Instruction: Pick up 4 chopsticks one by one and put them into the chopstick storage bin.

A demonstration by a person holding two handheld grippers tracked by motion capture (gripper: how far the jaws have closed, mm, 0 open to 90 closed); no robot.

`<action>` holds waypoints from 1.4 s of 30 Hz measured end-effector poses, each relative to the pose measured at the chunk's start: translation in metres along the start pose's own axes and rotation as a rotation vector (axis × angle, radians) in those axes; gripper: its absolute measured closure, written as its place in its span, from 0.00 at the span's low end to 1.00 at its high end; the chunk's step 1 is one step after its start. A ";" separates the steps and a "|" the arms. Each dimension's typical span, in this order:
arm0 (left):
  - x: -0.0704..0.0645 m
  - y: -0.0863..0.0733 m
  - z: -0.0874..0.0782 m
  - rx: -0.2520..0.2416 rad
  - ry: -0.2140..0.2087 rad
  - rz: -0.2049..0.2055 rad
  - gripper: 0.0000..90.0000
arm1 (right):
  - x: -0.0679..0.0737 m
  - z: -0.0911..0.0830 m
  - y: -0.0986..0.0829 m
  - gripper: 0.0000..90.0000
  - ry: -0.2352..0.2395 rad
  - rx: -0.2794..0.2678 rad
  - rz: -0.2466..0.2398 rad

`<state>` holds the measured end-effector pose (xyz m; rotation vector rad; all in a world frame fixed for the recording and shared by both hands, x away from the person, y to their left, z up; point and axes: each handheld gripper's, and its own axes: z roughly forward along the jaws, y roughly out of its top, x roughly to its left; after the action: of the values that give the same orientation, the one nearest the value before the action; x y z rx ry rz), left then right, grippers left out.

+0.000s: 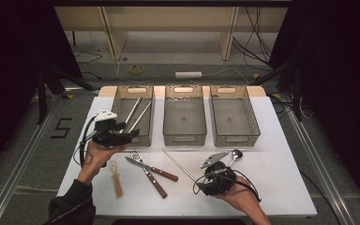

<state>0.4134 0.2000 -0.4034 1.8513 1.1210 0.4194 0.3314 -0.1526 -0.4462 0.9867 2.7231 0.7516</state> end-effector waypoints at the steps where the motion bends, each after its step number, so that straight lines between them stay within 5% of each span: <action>1: -0.003 -0.002 -0.001 -0.009 -0.002 0.007 0.34 | 0.000 0.001 0.000 0.62 -0.001 0.007 0.006; 16: -0.035 -0.041 -0.011 -0.015 -0.072 0.097 0.29 | 0.003 0.009 -0.004 0.77 0.012 0.056 0.019; 21: -0.037 -0.050 -0.014 -0.011 -0.094 0.072 0.28 | 0.004 0.012 -0.004 0.80 0.015 0.065 0.020; 42: -0.059 -0.061 -0.014 0.008 -0.101 0.141 0.25 | 0.009 0.020 -0.007 0.92 -0.033 0.094 -0.003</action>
<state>0.3405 0.1692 -0.4368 1.9433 0.9287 0.3980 0.3266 -0.1433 -0.4665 1.0039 2.7537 0.6062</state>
